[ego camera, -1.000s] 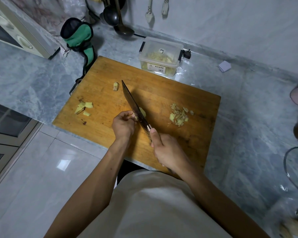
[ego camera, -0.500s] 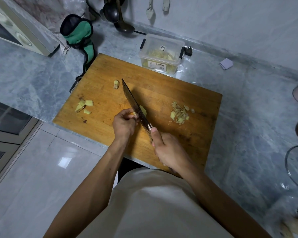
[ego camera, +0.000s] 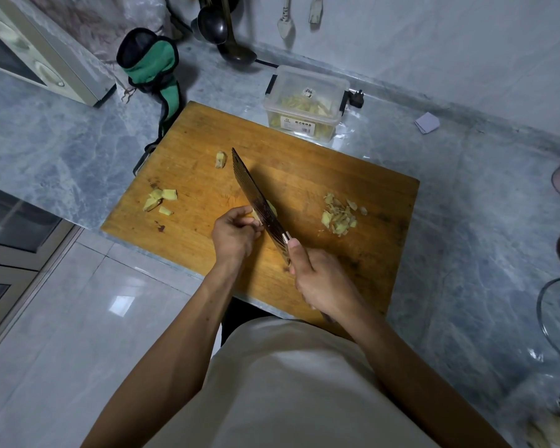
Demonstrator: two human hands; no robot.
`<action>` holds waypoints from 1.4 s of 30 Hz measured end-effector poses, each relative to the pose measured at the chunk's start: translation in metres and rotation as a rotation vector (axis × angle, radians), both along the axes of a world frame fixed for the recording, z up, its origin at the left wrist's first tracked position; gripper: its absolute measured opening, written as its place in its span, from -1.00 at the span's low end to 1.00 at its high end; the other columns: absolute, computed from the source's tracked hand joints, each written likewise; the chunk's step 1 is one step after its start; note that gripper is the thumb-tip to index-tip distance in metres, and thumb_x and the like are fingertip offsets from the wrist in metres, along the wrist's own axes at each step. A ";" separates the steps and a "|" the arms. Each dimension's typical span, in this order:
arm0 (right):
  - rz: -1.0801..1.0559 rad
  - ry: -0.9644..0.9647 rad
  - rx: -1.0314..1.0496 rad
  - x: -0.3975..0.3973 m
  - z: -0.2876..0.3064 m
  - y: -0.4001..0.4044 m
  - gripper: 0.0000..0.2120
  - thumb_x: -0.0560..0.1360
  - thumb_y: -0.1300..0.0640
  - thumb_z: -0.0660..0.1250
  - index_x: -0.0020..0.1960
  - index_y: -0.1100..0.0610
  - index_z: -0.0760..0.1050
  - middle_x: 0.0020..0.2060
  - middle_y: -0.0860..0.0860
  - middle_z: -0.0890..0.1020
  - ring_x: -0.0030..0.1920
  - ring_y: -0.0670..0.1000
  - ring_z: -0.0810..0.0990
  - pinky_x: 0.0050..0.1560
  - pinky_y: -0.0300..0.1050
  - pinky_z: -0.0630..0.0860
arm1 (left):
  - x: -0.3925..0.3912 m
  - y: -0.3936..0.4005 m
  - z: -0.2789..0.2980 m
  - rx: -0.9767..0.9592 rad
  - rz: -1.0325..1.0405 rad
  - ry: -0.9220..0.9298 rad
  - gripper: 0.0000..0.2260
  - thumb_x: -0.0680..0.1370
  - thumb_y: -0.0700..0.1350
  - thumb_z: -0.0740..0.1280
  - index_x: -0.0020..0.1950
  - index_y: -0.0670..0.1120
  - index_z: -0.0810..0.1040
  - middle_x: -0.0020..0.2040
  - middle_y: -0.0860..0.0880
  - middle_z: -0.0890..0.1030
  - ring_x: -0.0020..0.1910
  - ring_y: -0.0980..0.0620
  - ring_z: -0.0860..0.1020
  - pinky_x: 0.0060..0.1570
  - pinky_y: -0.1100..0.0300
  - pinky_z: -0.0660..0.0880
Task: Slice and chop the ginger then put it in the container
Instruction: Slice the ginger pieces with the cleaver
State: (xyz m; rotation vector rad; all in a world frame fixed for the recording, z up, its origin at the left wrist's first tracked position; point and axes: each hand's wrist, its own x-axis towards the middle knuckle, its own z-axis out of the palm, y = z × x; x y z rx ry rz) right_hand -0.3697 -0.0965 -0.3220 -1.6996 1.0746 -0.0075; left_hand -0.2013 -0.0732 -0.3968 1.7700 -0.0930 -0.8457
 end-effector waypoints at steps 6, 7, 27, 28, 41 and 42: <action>0.020 0.000 -0.027 0.000 -0.003 -0.001 -0.34 0.68 -0.20 -0.05 -0.16 0.30 0.52 -0.51 -0.01 0.43 -0.57 -0.11 0.36 -0.38 -0.05 0.36 | -0.002 -0.003 -0.006 0.017 0.000 -0.038 -0.64 0.50 -0.52 0.22 0.05 -0.11 0.58 -0.25 -0.04 0.59 -0.17 -0.05 0.64 -0.01 0.03 0.63; 0.020 -0.001 -0.031 0.000 -0.004 -0.001 -0.35 0.69 -0.20 -0.04 -0.16 0.30 0.52 -0.51 -0.01 0.43 -0.57 -0.11 0.36 -0.39 -0.06 0.35 | -0.001 -0.003 -0.006 0.021 -0.002 -0.041 -0.65 0.50 -0.52 0.23 0.05 -0.11 0.58 -0.26 -0.03 0.59 -0.16 -0.05 0.65 0.00 0.03 0.63; 0.051 0.007 -0.067 0.005 -0.007 -0.003 -0.35 0.70 -0.18 -0.06 -0.10 0.29 0.58 -0.40 0.09 0.57 -0.34 0.08 0.58 -0.21 0.12 0.54 | -0.006 -0.002 -0.017 0.076 -0.064 -0.241 -0.64 0.47 -0.46 0.25 0.19 -0.19 0.61 -0.22 -0.04 0.63 -0.21 0.01 0.60 0.09 -0.11 0.59; 0.050 0.002 -0.063 0.006 -0.006 -0.003 -0.35 0.70 -0.17 -0.06 -0.13 0.29 0.56 -0.43 0.07 0.53 -0.38 0.06 0.54 -0.22 0.13 0.52 | -0.006 -0.001 -0.018 0.077 -0.067 -0.250 -0.64 0.47 -0.45 0.25 0.19 -0.19 0.61 -0.22 -0.05 0.64 -0.22 0.01 0.60 0.08 -0.12 0.60; 0.075 0.012 -0.132 0.009 -0.009 -0.002 -0.43 0.70 -0.18 -0.06 -0.29 0.11 0.44 -0.42 0.00 0.51 -0.39 -0.01 0.48 -0.26 0.02 0.44 | -0.012 -0.002 -0.015 0.093 0.002 -0.272 -0.88 0.54 -0.29 0.35 0.02 -0.18 0.64 -0.16 -0.06 0.69 -0.11 -0.05 0.68 0.06 -0.04 0.61; 0.075 0.016 -0.132 0.008 -0.010 -0.001 -0.41 0.70 -0.18 -0.07 -0.28 0.12 0.46 -0.40 0.02 0.54 -0.35 0.01 0.52 -0.24 0.04 0.47 | -0.012 -0.002 -0.016 0.096 0.002 -0.278 -0.89 0.54 -0.28 0.37 0.03 -0.19 0.64 -0.15 -0.07 0.69 -0.12 -0.05 0.68 0.06 -0.04 0.62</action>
